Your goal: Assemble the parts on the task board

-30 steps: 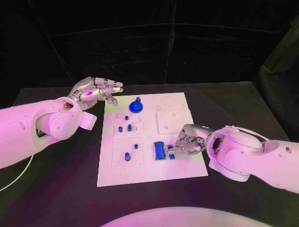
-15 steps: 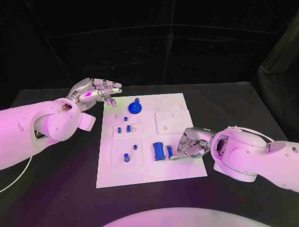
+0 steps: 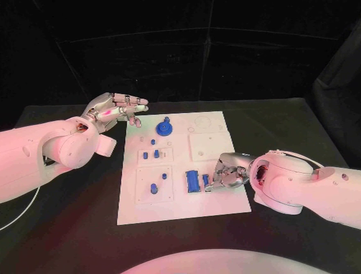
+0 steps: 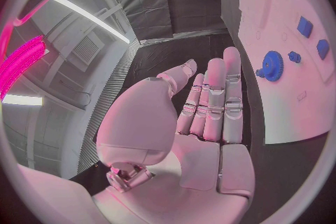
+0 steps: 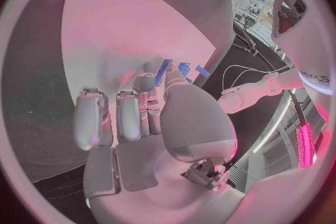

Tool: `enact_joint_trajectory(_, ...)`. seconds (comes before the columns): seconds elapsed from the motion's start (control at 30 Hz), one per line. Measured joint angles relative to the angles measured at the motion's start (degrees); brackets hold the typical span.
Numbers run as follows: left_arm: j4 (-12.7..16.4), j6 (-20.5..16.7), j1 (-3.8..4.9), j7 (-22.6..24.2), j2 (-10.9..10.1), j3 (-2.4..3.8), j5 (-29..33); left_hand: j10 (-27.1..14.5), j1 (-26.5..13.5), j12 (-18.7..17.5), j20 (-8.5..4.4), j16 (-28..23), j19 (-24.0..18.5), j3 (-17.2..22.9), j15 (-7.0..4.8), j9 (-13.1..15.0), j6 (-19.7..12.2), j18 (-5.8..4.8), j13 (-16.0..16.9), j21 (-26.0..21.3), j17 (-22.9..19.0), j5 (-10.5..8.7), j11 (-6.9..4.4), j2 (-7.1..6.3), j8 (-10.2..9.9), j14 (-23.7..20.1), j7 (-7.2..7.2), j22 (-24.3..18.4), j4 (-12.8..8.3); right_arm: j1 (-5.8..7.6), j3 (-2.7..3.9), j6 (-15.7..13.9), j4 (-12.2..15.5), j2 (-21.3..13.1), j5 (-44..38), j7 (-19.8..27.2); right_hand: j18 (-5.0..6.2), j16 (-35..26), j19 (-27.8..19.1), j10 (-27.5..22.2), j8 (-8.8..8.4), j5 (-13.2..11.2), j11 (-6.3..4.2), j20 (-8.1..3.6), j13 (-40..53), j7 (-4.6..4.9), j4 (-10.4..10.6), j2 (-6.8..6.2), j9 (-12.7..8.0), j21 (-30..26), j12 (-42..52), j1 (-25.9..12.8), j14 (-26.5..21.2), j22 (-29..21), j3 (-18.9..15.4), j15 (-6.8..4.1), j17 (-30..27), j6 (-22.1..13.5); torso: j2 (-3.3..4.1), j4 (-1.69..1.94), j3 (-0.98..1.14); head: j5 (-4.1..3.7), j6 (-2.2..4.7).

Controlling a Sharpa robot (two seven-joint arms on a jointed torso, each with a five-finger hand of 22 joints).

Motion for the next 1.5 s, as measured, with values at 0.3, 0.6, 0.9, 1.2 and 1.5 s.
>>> enact_joint_trajectory(0.3,0.05,0.0,0.0,0.0,-0.07,0.0,0.0,0.0,0.0,0.0,0.0,0.0,0.0,0.0,0.0,0.0,0.0,0.0,0.01,0.0,0.0,0.0,0.0,0.0,0.0,0.0,0.0,0.0,0.0,-0.02,-0.04,-0.51,0.4,-0.28,-0.36,0.59,0.0,-0.67,-0.4,-0.53,-0.78,0.0,0.08,0.14,-0.47,0.42,-0.57,0.03,-0.58,-0.78,-0.89,0.52,0.0,0.0,-1.25,0.0,-0.56,-0.79,-0.09,-0.07,0.03,-0.1,0.06)
enact_joint_trajectory(0.6,0.12,0.0,-0.01,0.12,-0.29,-0.01,0.23,0.0,-0.17,0.44,0.0,0.0,0.0,-0.68,0.0,0.0,-0.23,0.0,-0.02,-0.26,-0.28,0.0,0.0,0.12,0.48,0.0,0.2,-0.25,0.49,0.82,-0.16,-3.23,-1.52,-3.49,13.51,13.48,2.81,-13.76,-10.66,-8.58,-2.81,0.49,2.0,1.47,-9.27,2.47,-1.89,-0.44,-0.85,-13.78,-13.94,2.01,-1.13,-7.67,-3.85,2.02,-13.62,-6.15,-0.64,-0.08,-0.11,-0.65,1.53)
enact_joint_trajectory(0.9,-2.93,0.17,-0.21,2.1,1.17,-0.05,3.88,0.04,-3.03,0.97,2.26,-14.4,-9.88,-6.02,1.61,-0.03,-1.32,0.01,-0.76,-11.26,-7.73,0.23,-0.06,-0.31,1.58,-10.72,-1.16,-7.51,2.82,3.64,0.04,-6.02,-17.52,2.24,41.97,33.59,6.73,-56.97,-34.2,-21.66,-5.03,-1.03,7.71,7.01,-27.38,6.66,-7.93,3.73,-4.2,-50.8,-32.04,11.45,-23.15,-36.56,-2.22,8.73,-44.28,-12.94,-3.05,-0.02,-0.78,-0.99,5.7)
enact_joint_trajectory(1.2,-12.4,-0.91,-1.84,6.34,6.42,-0.02,9.22,1.22,-2.2,-10.46,8.27,-39.75,-24.3,-10.65,6.76,-0.18,-0.5,0.03,-1.05,-26.72,-19.28,0.23,2.69,0.52,-2.21,-16.57,-2.36,-20.73,3.96,4.3,2.29,-6.35,-38.22,14.45,59.81,46.86,6.71,-73.68,-32.64,-20.66,-5.3,-1.96,10.03,12.37,-49.74,5.71,-14.26,5.73,-13.31,-71.67,-42.63,8.99,-26.69,-54.9,-1.55,12.17,-65.27,-15.07,-5.48,-0.19,-0.99,-0.7,11.06)
enact_joint_trajectory(1.5,-16.92,-2.82,-2.82,7.81,9.91,0.06,11.43,-5.66,-8.26,-17.33,7.21,-46.66,-31.88,-14.07,5.83,-1.34,-5.49,0.04,-2.16,-28.39,-22.57,-0.76,1.35,2.62,-5.64,-21.53,-3.05,-26.33,4.38,4.26,2.68,-6.23,-45.18,18.47,64.06,50.6,6.7,-74.88,-36.34,-26.2,-6.52,-3.47,9.44,11.52,-56.38,4.79,-15.09,5.5,-18.28,-78.28,-44.24,-0.75,-31.99,-61.85,-0.58,11.81,-71.87,-20.49,-6.37,-0.05,-0.72,-0.29,12.37)
